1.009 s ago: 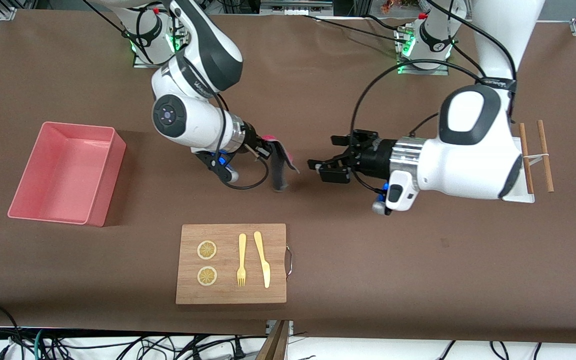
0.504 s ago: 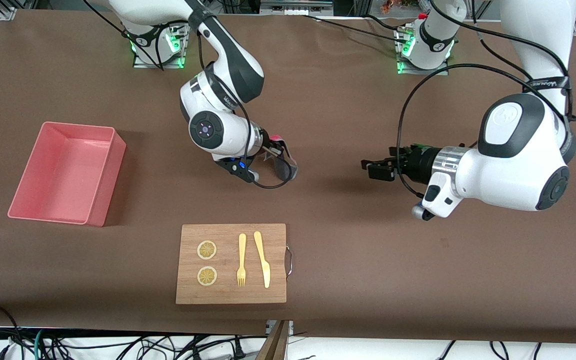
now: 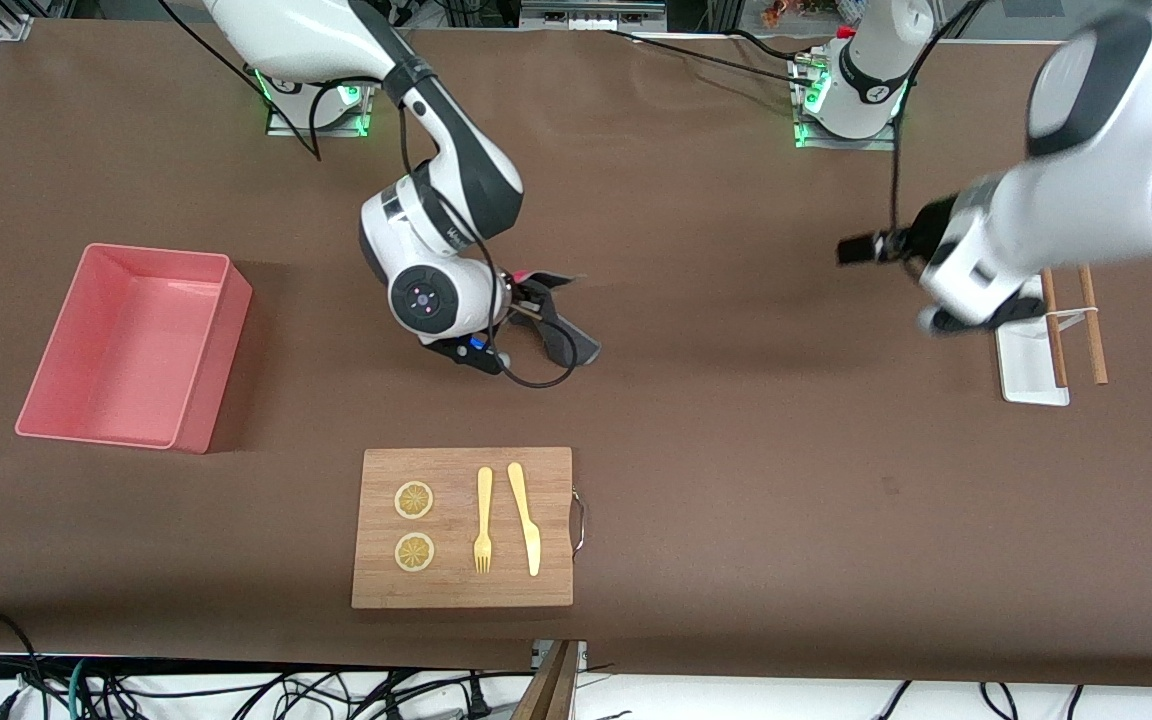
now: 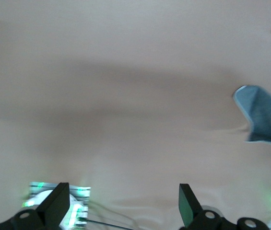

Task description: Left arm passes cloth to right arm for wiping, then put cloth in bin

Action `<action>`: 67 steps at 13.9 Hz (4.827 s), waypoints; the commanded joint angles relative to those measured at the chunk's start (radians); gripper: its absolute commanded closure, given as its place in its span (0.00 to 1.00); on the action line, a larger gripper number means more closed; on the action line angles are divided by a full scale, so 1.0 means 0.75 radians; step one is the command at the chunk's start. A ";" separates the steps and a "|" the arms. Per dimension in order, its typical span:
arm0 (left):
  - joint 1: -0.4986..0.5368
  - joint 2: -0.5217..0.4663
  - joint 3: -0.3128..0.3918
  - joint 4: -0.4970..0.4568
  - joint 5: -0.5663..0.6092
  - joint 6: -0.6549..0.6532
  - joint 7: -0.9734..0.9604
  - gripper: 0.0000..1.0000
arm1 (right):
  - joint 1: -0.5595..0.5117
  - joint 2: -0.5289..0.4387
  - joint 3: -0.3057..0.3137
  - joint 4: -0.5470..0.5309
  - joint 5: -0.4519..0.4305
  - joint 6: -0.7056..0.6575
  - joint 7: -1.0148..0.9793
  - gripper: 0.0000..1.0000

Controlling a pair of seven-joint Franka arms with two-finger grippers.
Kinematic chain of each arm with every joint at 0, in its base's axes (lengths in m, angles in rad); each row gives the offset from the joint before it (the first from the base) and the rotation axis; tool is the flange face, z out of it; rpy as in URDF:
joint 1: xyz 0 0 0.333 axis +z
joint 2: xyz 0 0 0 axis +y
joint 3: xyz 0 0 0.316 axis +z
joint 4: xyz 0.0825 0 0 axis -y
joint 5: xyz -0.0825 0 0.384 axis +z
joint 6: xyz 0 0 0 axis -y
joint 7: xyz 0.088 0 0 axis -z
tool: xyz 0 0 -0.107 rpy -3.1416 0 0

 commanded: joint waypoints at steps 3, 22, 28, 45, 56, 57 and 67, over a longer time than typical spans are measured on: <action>0.064 -0.187 0.005 -0.174 0.224 0.239 0.303 0.00 | -0.160 -0.004 0.008 0.012 -0.117 -0.160 -0.288 1.00; 0.130 -0.001 -0.005 0.088 0.372 0.178 0.365 0.00 | -0.437 0.014 0.006 0.022 -0.532 -0.155 -0.919 1.00; 0.132 -0.021 -0.001 0.065 0.296 0.109 0.296 0.00 | -0.321 0.022 0.008 0.022 -0.240 -0.073 -0.633 1.00; 0.150 -0.048 0.005 0.045 0.208 0.160 0.296 0.00 | -0.091 0.051 0.000 0.027 0.092 0.198 -0.130 1.00; 0.148 0.016 -0.015 0.127 0.214 0.149 0.304 0.00 | -0.504 0.018 -0.004 0.027 -0.233 -0.191 -0.881 1.00; 0.148 0.024 -0.013 0.127 0.220 0.154 0.310 0.00 | -0.527 0.002 -0.004 0.027 -0.248 -0.210 -0.932 1.00; 0.148 0.059 -0.013 0.163 0.214 0.156 0.312 0.00 | -0.541 -0.409 -0.075 0.150 -0.471 -0.684 -1.041 1.00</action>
